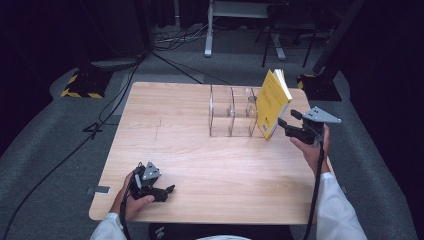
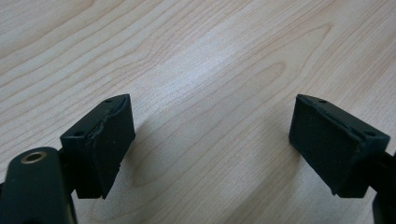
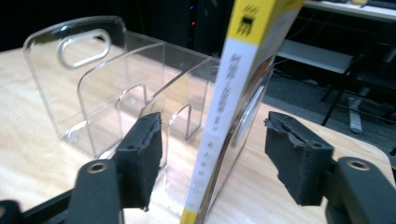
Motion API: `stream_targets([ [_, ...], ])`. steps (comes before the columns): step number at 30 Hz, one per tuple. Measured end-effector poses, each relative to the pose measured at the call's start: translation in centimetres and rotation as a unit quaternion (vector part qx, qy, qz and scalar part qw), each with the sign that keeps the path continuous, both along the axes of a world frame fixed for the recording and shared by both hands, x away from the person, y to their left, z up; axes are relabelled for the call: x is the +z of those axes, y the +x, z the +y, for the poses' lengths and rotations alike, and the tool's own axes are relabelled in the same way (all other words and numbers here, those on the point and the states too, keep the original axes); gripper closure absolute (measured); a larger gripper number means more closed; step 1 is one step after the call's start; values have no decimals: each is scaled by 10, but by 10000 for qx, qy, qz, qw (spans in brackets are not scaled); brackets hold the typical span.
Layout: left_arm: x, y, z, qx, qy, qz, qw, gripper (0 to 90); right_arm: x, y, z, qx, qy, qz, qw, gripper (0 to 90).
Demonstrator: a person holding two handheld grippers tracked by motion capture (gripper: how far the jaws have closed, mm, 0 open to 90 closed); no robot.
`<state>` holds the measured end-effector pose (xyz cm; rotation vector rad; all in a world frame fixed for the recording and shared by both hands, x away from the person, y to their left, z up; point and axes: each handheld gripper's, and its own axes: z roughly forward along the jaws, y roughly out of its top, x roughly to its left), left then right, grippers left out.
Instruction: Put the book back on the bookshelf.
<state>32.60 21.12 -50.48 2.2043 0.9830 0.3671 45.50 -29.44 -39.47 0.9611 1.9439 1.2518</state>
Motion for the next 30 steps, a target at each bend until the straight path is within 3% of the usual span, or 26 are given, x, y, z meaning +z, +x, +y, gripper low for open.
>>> stream_targets([
  [3,0,0,0,-7,4,-3,10000,150,2,-5,-2,165,-53,191,9997,334],
  [13,0,0,0,1,-3,2,10000,149,2,-18,0,432,-321,413,9977,282],
  [27,0,0,0,-8,3,-4,10000,149,-6,-39,4,828,-777,668,9913,277],
  [30,0,0,0,1,-2,2,10000,149,-9,-45,3,908,-783,748,9900,278],
])
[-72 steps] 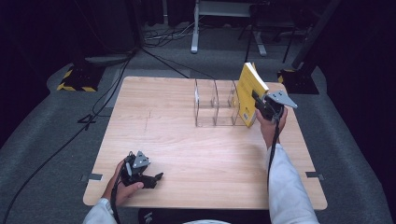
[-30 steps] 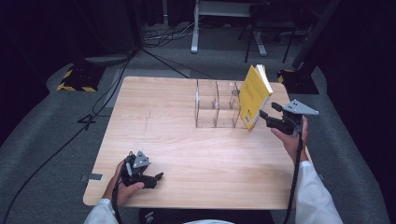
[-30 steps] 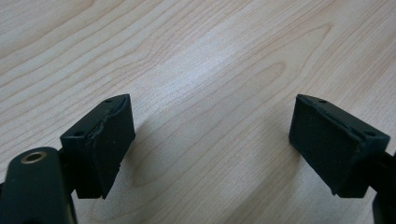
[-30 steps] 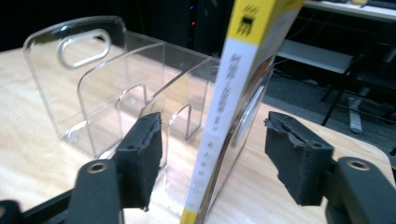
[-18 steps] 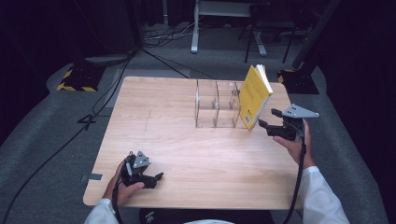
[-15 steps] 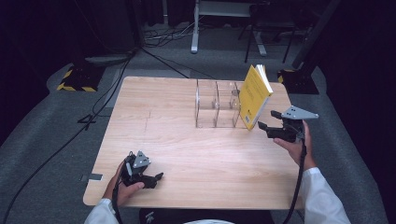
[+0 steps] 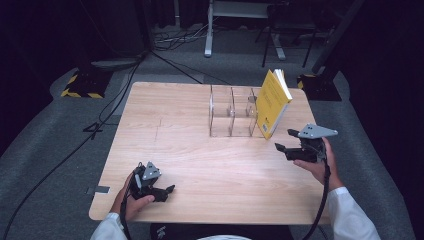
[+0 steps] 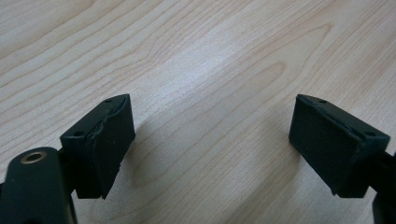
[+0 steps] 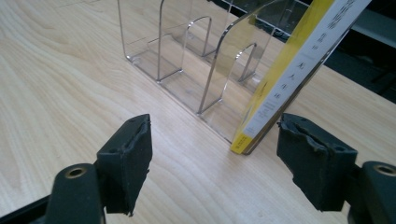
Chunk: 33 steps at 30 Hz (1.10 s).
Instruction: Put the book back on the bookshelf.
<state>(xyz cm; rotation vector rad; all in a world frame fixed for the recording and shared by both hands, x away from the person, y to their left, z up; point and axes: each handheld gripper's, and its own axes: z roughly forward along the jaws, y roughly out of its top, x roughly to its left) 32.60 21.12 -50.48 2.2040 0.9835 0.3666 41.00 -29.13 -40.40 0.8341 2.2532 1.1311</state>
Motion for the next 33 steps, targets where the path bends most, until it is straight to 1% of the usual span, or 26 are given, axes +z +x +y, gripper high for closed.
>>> stream_targets([
  [4,0,0,0,5,-6,-15,10000,149,-4,-8,-1,71,-83,49,9999,278],
  [6,0,0,0,-1,1,-2,10000,149,-5,-13,-3,126,-76,97,9998,279],
  [8,0,0,0,4,-4,-9,10000,149,-6,-15,-4,154,-122,80,9998,279],
  [9,0,0,0,-3,2,-5,10000,149,-6,-22,-5,138,-210,33,9997,277],
  [11,0,0,0,-7,5,-2,10000,149,-7,-24,-6,129,-217,19,9997,274],
  [12,0,0,0,2,0,-1,10000,149,-9,-29,-7,182,-244,19,9995,275],
  [14,0,0,0,-6,4,-3,10000,149,-10,-33,-9,202,-289,15,9994,273],
  [17,0,0,0,0,0,-1,10000,149,-14,-38,-14,202,-239,41,9995,272],
  [19,0,0,0,-9,4,-6,10000,149,-16,-39,-15,206,-258,41,9994,272],
  [21,0,0,0,4,-5,-12,10000,149,-21,-43,-19,180,-241,83,9995,272],
  [23,0,0,0,-10,4,-6,10000,149,-26,-45,-21,137,-315,77,9994,272],
  [25,0,0,0,1,0,-1,10000,149,-30,-47,-24,121,-331,127,9993,272],
  [28,0,0,0,-7,4,-5,10000,149,-38,-49,-27,92,-474,131,9987,272],
  [30,0,0,0,-4,3,-6,10000,149,-44,-50,-30,63,-519,210,9984,272],
  [33,0,0,0,-9,7,-6,10000,149,-53,-52,-34,2,-713,242,9972,272],
])
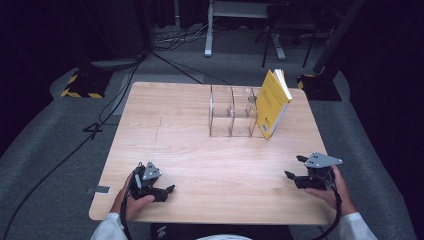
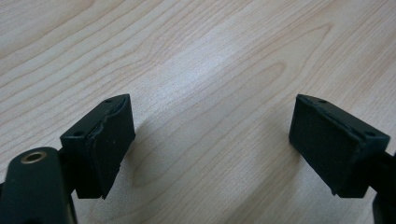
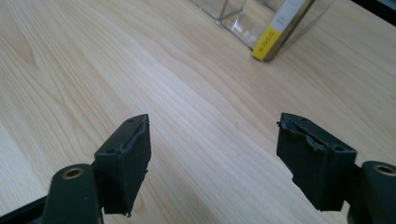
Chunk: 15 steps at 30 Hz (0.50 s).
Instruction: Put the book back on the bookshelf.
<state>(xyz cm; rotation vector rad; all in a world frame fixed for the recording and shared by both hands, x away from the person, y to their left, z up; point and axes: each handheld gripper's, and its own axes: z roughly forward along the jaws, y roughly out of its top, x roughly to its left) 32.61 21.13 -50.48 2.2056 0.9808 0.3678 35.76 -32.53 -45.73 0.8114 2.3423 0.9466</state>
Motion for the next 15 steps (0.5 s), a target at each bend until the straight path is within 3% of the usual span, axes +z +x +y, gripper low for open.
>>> stream_targets([
  [8,0,0,0,9,-6,3,10000,149,-15,-6,-14,-133,-30,166,9998,267],
  [15,0,0,0,10,-8,4,10000,149,-32,-14,-39,-409,32,369,9985,254],
])
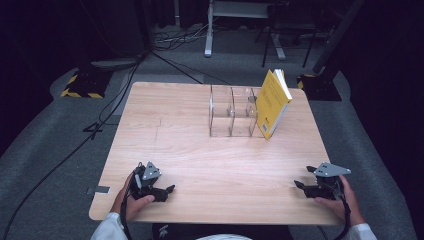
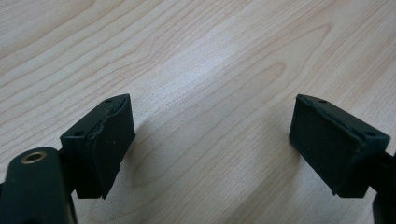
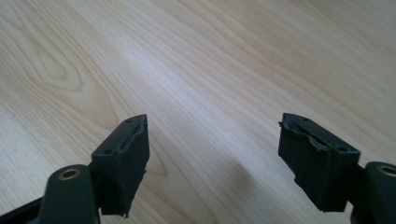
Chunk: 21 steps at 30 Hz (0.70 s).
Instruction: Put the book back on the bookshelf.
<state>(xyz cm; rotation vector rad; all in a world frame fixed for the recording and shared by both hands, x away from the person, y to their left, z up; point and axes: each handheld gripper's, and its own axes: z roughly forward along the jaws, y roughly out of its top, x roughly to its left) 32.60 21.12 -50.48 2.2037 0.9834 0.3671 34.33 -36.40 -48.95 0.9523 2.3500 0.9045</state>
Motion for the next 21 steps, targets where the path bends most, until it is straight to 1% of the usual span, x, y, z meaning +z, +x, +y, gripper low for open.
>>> stream_targets([
  [2,0,0,0,-10,5,-4,10000,149,-4,-2,-5,-84,2,45,10000,245],
  [4,0,0,0,-8,3,-4,10000,149,-5,-3,-6,-97,6,53,9999,245],
  [6,0,0,0,-1,0,-2,10000,149,-8,-6,-12,-139,102,95,9998,234],
  [7,0,0,0,-1,0,-2,10000,149,-8,-7,-14,-140,162,98,9997,233],
  [8,0,0,0,-2,2,0,10000,149,-10,-9,-16,-203,259,135,9994,230],
  [9,0,0,0,-2,2,0,10000,149,-10,-9,-16,-203,259,135,9994,230],
  [12,0,0,0,-2,1,-15,10000,149,-14,-11,-23,-235,526,199,9981,217],
  [13,0,0,0,-2,1,-15,10000,149,-14,-11,-26,-279,623,274,9973,214],
  [16,0,0,0,34,-5,-9,10000,149,-15,-9,-28,-358,681,366,9964,204],
  [21,0,0,0,25,2,-13,10000,149,-15,-9,-28,-360,681,364,9964,204],
])
